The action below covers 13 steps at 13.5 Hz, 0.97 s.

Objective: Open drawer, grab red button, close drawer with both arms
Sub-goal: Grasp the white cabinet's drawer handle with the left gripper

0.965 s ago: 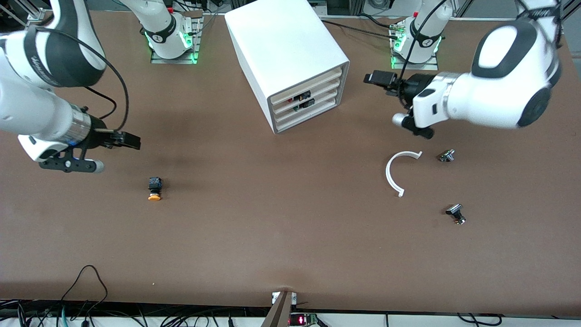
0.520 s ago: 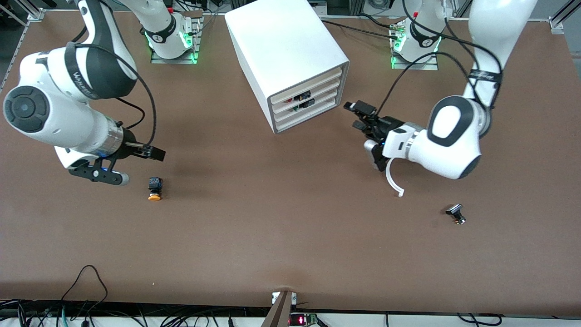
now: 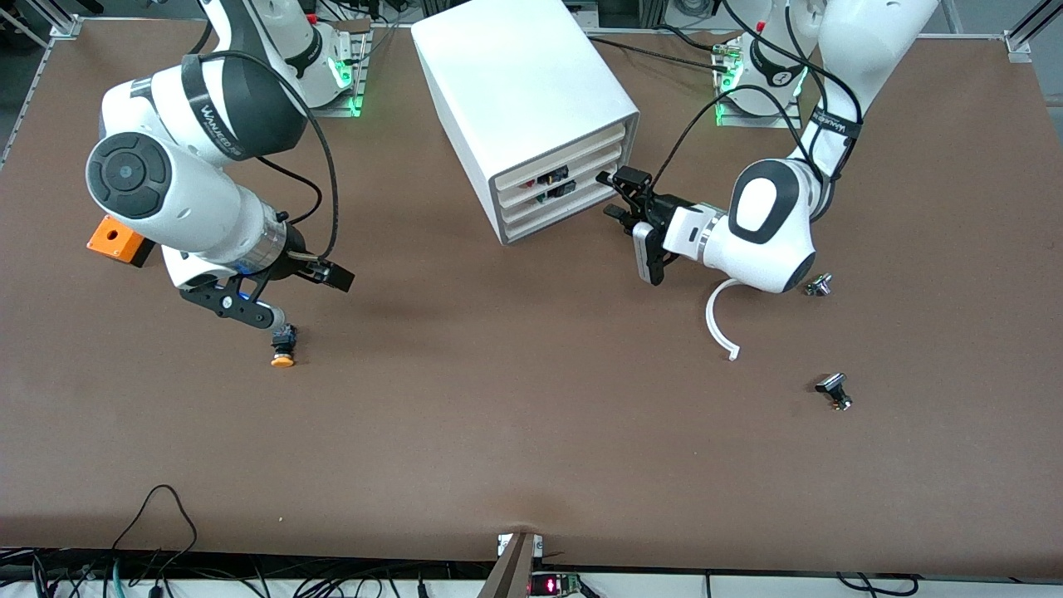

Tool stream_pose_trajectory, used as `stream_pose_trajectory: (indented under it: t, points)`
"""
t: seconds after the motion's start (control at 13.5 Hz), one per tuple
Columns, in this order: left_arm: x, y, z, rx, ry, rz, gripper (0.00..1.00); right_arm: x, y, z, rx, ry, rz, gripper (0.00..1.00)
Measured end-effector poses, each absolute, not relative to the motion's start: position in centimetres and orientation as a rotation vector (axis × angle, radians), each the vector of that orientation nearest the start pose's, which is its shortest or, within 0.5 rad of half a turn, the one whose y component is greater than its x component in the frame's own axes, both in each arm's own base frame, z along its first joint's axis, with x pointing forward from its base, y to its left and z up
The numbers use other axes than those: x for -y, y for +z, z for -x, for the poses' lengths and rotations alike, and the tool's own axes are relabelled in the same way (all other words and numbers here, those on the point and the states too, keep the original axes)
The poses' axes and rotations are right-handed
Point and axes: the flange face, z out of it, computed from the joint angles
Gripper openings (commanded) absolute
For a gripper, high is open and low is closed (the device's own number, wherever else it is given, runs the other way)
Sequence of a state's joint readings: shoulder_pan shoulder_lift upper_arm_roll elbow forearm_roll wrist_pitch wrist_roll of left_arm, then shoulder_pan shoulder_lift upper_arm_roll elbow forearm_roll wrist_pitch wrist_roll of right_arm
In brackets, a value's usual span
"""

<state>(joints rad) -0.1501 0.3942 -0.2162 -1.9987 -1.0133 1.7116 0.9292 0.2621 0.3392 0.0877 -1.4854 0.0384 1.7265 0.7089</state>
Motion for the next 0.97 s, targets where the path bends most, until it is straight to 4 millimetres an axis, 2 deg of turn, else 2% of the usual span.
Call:
stream_pose_trajectory:
  t: [0.15, 0.3, 0.45, 0.59, 0.74, 0.97]
  points:
    - [27.1, 26.7, -48.0, 0.761, -0.366, -1.842, 0.8, -23.8, 46.6, -61.1, -0.606, 0.185, 3.071, 0.99]
    - [28.2, 26.0, -46.9, 0.812, -0.326, -1.852, 0.76, -25.4, 46.0, -60.8, -0.6, 0.176, 3.071, 0.99]
    - [29.1, 24.5, -45.3, 0.874, -0.287, -1.861, 0.73, -26.0, 46.0, -60.6, -0.593, 0.176, 3.073, 0.99]
    - [29.6, 23.3, -43.8, 0.884, -0.285, -1.859, 0.62, -26.3, 46.0, -60.5, -0.586, 0.176, 3.073, 0.99]
    - [29.6, 23.1, -43.5, 0.885, -0.284, -1.856, 0.59, -27.4, 46.0, -60.0, -0.61, 0.18, 3.069, 0.99]
    - [29.8, 23.1, -43.3, 0.893, -0.287, -1.85, 0.59, -29.5, 45.8, -59.4, -0.681, 0.187, 3.053, 0.99]
